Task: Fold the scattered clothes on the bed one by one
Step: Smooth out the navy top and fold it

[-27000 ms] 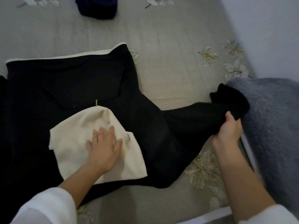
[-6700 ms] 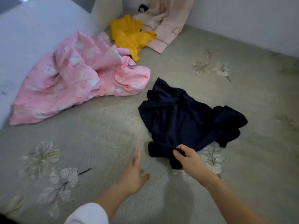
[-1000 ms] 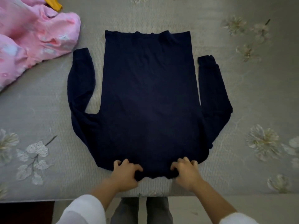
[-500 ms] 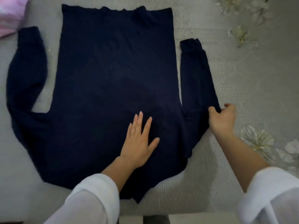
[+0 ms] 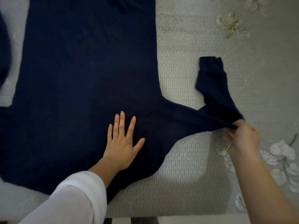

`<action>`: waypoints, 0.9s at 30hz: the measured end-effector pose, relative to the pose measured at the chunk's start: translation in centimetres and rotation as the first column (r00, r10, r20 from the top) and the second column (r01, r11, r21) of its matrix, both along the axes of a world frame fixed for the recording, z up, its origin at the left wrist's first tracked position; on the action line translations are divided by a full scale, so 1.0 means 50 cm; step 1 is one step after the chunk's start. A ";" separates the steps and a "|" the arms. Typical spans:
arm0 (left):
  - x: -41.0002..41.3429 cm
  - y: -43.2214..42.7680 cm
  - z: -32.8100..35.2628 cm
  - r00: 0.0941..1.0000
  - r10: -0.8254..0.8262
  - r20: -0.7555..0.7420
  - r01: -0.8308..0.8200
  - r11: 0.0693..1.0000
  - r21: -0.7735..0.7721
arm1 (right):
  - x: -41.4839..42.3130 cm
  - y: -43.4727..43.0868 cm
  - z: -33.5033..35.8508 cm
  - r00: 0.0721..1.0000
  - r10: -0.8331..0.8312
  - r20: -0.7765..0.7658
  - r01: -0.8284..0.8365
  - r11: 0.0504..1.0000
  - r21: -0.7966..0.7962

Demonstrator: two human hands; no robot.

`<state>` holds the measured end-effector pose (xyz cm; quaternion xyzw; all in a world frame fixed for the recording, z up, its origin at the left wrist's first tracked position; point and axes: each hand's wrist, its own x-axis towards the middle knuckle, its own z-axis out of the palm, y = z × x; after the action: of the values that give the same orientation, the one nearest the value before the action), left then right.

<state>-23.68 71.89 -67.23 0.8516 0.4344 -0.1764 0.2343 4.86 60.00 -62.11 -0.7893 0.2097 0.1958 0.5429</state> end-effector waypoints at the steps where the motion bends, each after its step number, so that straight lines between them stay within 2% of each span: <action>1: 0.001 0.002 0.003 1.000 -0.002 -0.006 0.002 1.000 -0.018 | -0.003 -0.010 -0.014 0.997 0.048 -0.063 -0.050 0.998 -0.024; 2: 0.002 0.004 0.004 1.000 -0.005 -0.012 0.005 0.999 -0.036 | -0.003 -0.012 -0.023 0.992 0.090 -0.092 -0.095 0.994 -0.048; 6: 0.007 0.012 0.012 0.999 -0.024 -0.041 0.020 0.995 -0.099 | 0.032 0.031 -0.027 0.962 0.272 -0.008 -0.269 0.948 -0.168; 9: 0.014 0.017 0.020 0.996 -0.025 -0.084 0.011 0.987 -0.160 | 0.056 0.066 -0.017 0.904 0.421 -0.075 -0.427 0.878 -0.216; 10: 0.017 0.019 0.023 0.994 -0.032 -0.100 0.014 0.984 -0.176 | 0.061 0.073 -0.008 0.906 0.419 -0.051 -0.419 0.878 -0.229; 11: 0.019 0.021 0.026 0.993 -0.041 -0.115 0.019 0.982 -0.189 | 0.067 0.078 0.003 0.929 0.369 0.028 -0.354 0.908 -0.225; 13: 0.020 0.024 0.031 0.988 -0.059 -0.144 0.028 0.977 -0.212 | 0.074 0.085 0.042 0.973 0.130 0.191 -0.106 0.986 -0.129; 15: 0.022 0.025 0.036 0.984 -0.066 -0.164 0.025 0.971 -0.239 | 0.066 0.100 0.087 0.959 -0.127 0.253 0.112 0.991 0.071; 16: 0.023 0.026 0.038 0.984 -0.067 -0.166 0.024 0.969 -0.246 | 0.052 0.114 0.109 0.941 -0.203 0.271 0.158 0.971 0.181; 17: 0.024 0.027 0.040 0.984 -0.069 -0.167 0.026 0.968 -0.249 | 0.032 0.134 0.128 0.915 -0.220 0.338 0.139 0.959 0.248; 18: 0.024 0.027 0.041 0.984 -0.072 -0.165 0.028 0.967 -0.252 | 0.008 0.161 0.146 0.873 -0.171 0.456 0.060 0.967 0.246; 19: 0.023 0.027 0.040 0.984 -0.073 -0.162 0.029 0.966 -0.257 | -0.017 0.193 0.158 0.806 -0.042 0.590 -0.062 0.986 0.154; 20: 0.022 0.028 0.040 0.985 -0.072 -0.158 0.029 0.965 -0.262 | -0.045 0.231 0.165 0.715 0.163 0.680 -0.209 0.978 -0.016; 21: 0.021 0.029 0.038 0.986 -0.072 -0.153 0.029 0.963 -0.266 | -0.076 0.271 0.164 0.610 0.385 0.693 -0.362 0.913 -0.189; 22: 0.019 0.029 0.037 0.986 -0.074 -0.147 0.032 0.963 -0.268 | -0.109 0.308 0.159 0.501 0.585 0.638 -0.526 0.791 -0.313; 24: 0.016 0.030 0.036 0.988 -0.073 -0.135 0.035 0.964 -0.264 | -0.175 0.363 0.137 0.219 0.869 0.445 -0.828 0.407 -0.387; 25: 0.014 0.030 0.034 0.989 -0.069 -0.129 0.033 0.963 -0.267 | -0.201 0.372 0.117 0.069 0.932 0.356 -0.898 0.213 -0.384; 26: 0.013 0.029 0.032 0.990 -0.064 -0.125 0.028 0.962 -0.271 | -0.222 0.368 0.095 -0.027 0.958 0.287 -0.922 0.086 -0.377; 27: 0.012 0.029 0.031 0.991 -0.061 -0.123 0.025 0.962 -0.273 | -0.235 0.353 0.075 -0.042 0.969 0.244 -0.925 0.054 -0.375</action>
<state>-23.07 73.34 -65.70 0.8075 0.4019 -0.2943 0.3159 -6.87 77.68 -58.34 -0.7591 -0.5090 0.3202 0.2494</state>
